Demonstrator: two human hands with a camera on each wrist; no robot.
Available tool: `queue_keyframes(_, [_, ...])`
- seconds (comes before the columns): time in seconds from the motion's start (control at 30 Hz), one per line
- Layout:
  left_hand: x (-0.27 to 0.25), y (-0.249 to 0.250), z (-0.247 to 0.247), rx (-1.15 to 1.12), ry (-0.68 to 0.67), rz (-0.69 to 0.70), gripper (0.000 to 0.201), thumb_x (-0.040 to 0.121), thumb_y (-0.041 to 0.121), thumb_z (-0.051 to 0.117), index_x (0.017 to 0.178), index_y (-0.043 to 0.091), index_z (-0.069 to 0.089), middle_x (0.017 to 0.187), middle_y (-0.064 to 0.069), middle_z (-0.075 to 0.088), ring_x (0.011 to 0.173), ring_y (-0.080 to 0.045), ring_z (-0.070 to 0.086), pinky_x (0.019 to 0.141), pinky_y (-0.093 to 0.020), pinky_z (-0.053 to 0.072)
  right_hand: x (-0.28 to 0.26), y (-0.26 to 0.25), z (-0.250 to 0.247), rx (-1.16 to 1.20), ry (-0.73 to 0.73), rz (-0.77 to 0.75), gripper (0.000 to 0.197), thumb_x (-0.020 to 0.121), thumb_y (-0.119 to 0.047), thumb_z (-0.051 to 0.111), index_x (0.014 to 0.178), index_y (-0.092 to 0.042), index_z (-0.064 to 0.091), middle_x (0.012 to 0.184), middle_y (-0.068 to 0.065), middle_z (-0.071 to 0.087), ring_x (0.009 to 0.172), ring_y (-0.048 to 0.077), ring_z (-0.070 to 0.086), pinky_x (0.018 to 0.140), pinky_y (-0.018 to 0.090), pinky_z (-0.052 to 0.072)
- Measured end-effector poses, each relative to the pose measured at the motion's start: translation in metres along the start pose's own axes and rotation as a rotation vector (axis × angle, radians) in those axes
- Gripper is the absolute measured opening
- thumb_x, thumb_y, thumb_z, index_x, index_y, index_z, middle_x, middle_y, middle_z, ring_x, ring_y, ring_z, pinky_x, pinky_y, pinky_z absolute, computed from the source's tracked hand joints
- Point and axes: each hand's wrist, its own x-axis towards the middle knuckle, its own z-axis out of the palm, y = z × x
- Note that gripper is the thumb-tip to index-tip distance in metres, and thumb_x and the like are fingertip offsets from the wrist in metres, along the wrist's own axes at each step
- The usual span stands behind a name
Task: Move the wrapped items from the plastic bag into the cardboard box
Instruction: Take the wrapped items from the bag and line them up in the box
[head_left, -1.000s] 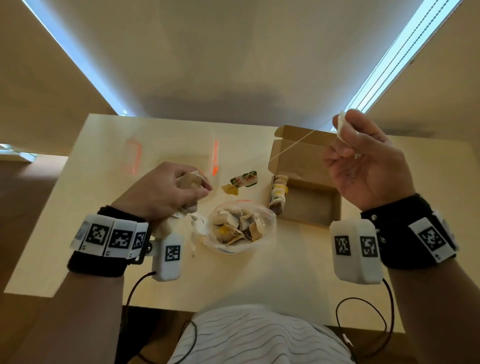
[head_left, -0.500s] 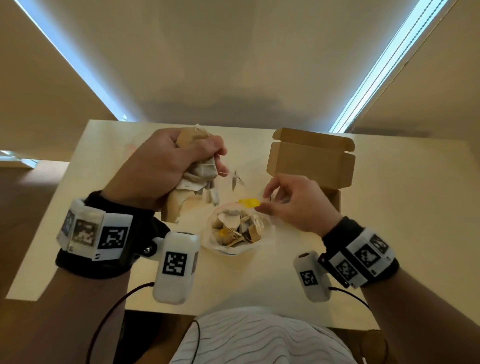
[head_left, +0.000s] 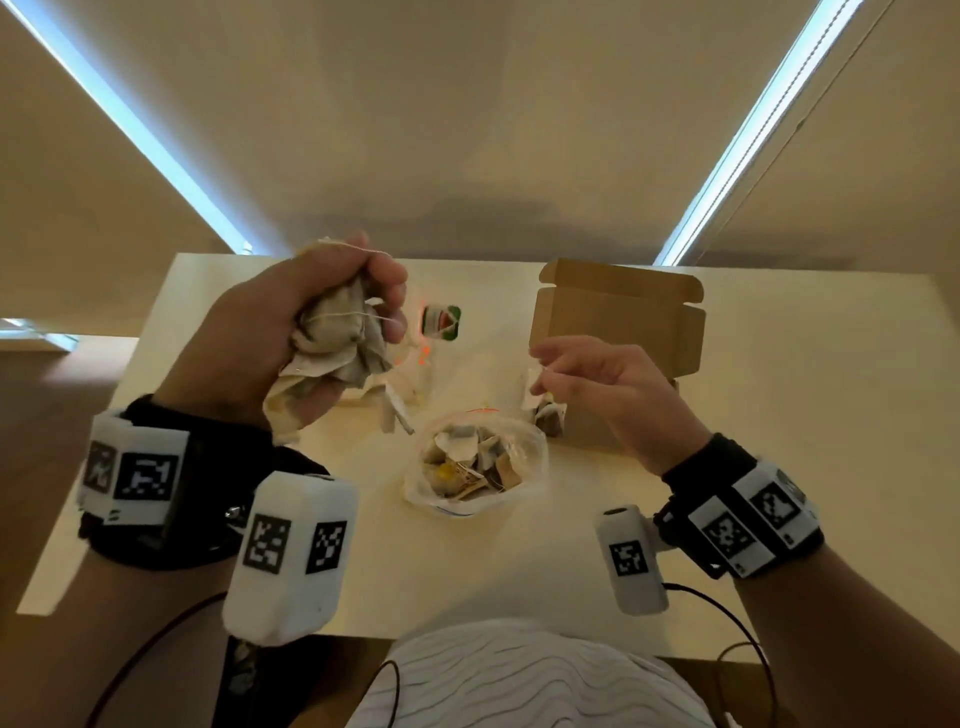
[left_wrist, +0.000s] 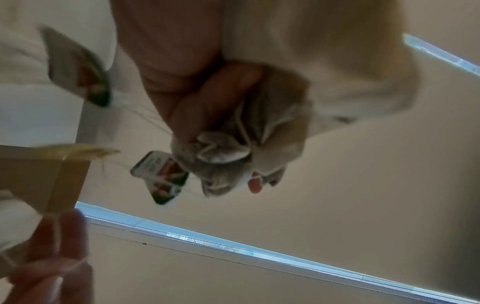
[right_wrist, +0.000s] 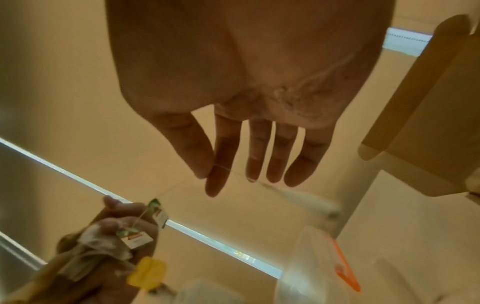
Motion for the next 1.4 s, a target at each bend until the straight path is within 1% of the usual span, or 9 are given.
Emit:
queue_keyframes(0.17, [-0.001,-0.006,-0.002,-0.001,-0.055,0.094,0.033,0.091,0.028,0.045,0.095,0.022,0.077,0.079,0.003,0.065,0.084,-0.015,0.068,0.07,-0.026,0.055,0.0,-0.02,0.005,0.281,-0.17,-0.16,0.014,0.081,-0.02,0.064,0.087,-0.011,0.073,0.102,0.006,0.074,0.104,0.02,0.067,0.092,0.028,0.05])
queue_keyframes(0.3, [-0.006,0.001,-0.002,0.141,-0.163,0.093,0.039,0.095,0.028,0.044,0.129,0.036,0.061,0.088,0.001,0.067,0.072,-0.017,0.067,0.06,-0.035,0.037,0.0,-0.041,0.012,0.364,-0.261,-0.181,0.015,0.083,-0.017,0.066,0.093,-0.006,0.068,0.084,0.007,0.071,0.075,0.019,0.066,0.073,0.027,0.054])
queue_keyframes(0.47, [-0.017,0.009,0.007,0.244,-0.163,0.071,0.051,0.092,0.019,0.046,0.135,0.045,0.053,0.097,-0.013,0.07,0.043,-0.019,0.055,0.037,-0.014,0.039,-0.002,-0.061,0.02,0.135,-0.04,-0.227,0.021,0.087,-0.027,0.065,0.093,-0.007,0.07,0.066,-0.006,0.062,0.056,0.005,0.054,0.055,0.017,0.045])
queue_keyframes(0.67, [-0.016,0.008,0.001,0.399,-0.284,0.062,0.066,0.092,0.017,0.051,0.143,0.054,0.034,0.115,-0.013,0.069,0.042,-0.025,0.057,0.046,-0.03,0.047,0.0,-0.065,0.021,0.071,0.105,-0.211,0.012,0.096,-0.017,0.06,0.096,-0.012,0.07,0.063,0.011,0.059,0.051,0.013,0.05,0.051,0.022,0.044])
queue_keyframes(0.8, [-0.014,0.002,0.003,0.408,-0.319,0.048,0.07,0.091,0.017,0.054,0.144,0.056,0.029,0.106,-0.018,0.07,0.043,-0.028,0.057,0.046,-0.03,0.049,0.001,-0.072,0.025,0.055,0.101,-0.227,0.011,0.094,-0.013,0.064,0.1,-0.006,0.07,0.065,0.006,0.063,0.052,0.011,0.054,0.053,0.023,0.047])
queue_keyframes(0.93, [-0.015,0.002,0.005,0.435,-0.282,0.046,0.07,0.088,0.019,0.051,0.142,0.059,0.03,0.091,-0.017,0.071,0.044,-0.031,0.056,0.047,-0.027,0.048,0.005,-0.075,0.028,-0.059,0.09,-0.156,0.029,0.087,-0.028,0.074,0.114,-0.02,0.068,0.056,-0.006,0.047,0.052,0.013,0.043,0.055,0.034,0.043])
queue_keyframes(1.07, [-0.015,0.003,0.006,0.448,-0.261,0.038,0.069,0.086,0.022,0.052,0.14,0.06,0.033,0.081,-0.017,0.069,0.045,-0.031,0.057,0.046,-0.03,0.047,0.008,-0.075,0.033,-0.035,0.007,-0.122,0.012,0.087,-0.026,0.074,0.096,-0.019,0.076,0.051,-0.006,0.035,0.05,0.017,0.028,0.053,0.031,0.029])
queue_keyframes(1.23, [-0.013,0.001,0.003,0.459,-0.19,0.05,0.066,0.086,0.021,0.053,0.139,0.057,0.037,0.075,-0.015,0.066,0.045,-0.031,0.057,0.046,-0.031,0.047,0.006,-0.07,0.034,0.001,0.095,-0.115,0.007,0.086,-0.02,0.074,0.091,-0.015,0.076,0.065,0.014,0.06,0.055,0.012,0.047,0.058,0.023,0.044])
queue_keyframes(1.4, [-0.015,0.002,-0.001,0.419,-0.184,0.079,0.068,0.086,0.02,0.052,0.14,0.057,0.037,0.078,-0.015,0.067,0.046,-0.031,0.057,0.045,-0.031,0.046,0.006,-0.058,0.024,-0.148,0.163,-0.092,0.018,0.086,-0.028,0.074,0.103,-0.024,0.073,0.069,-0.005,0.067,0.066,0.009,0.062,0.075,0.035,0.057])
